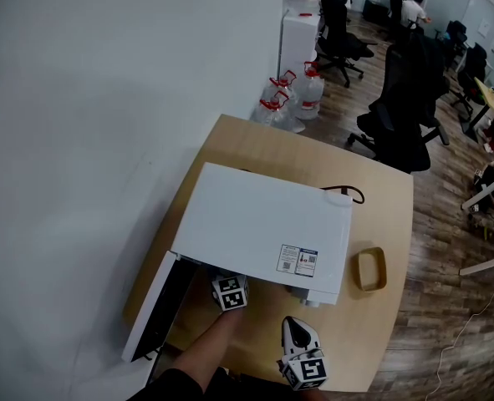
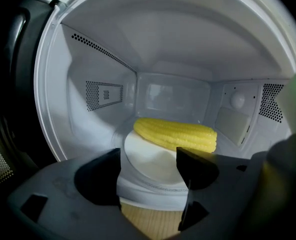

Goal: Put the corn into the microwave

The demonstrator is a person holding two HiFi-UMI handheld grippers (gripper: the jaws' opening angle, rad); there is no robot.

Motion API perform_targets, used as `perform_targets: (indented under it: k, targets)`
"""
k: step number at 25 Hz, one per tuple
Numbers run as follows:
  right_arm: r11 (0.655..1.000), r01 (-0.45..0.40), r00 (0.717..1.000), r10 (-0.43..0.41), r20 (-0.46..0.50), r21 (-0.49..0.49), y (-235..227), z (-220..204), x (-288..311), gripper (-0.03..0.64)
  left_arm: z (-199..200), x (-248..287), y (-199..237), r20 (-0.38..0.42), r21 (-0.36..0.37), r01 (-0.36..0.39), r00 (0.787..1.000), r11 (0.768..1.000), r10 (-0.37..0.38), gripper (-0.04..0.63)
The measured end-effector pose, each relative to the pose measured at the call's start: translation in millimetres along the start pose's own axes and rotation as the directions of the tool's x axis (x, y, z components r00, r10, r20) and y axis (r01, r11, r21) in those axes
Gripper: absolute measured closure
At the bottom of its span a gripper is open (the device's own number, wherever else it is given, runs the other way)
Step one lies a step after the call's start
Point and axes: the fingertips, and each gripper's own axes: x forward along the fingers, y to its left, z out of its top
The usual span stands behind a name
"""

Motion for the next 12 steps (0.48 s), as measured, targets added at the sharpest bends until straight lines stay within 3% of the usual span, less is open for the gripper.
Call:
perform_targets:
  k: [7, 12]
  targets:
    - [1.0, 0.01, 1.0, -0.01, 0.0, -0.027, 1, -3, -5, 0.558, 1, -15, 0, -0.006, -0.062, 0.031, 0.999, 0.998, -0.031, 0.276]
    - [0.998, 0.028, 0.999, -0.026, 0.022, -0.058, 9, -3, -12, 0.558, 0, -45, -4, 0.011, -0.055, 0.072, 0.997, 0.996, -0.072, 0.276]
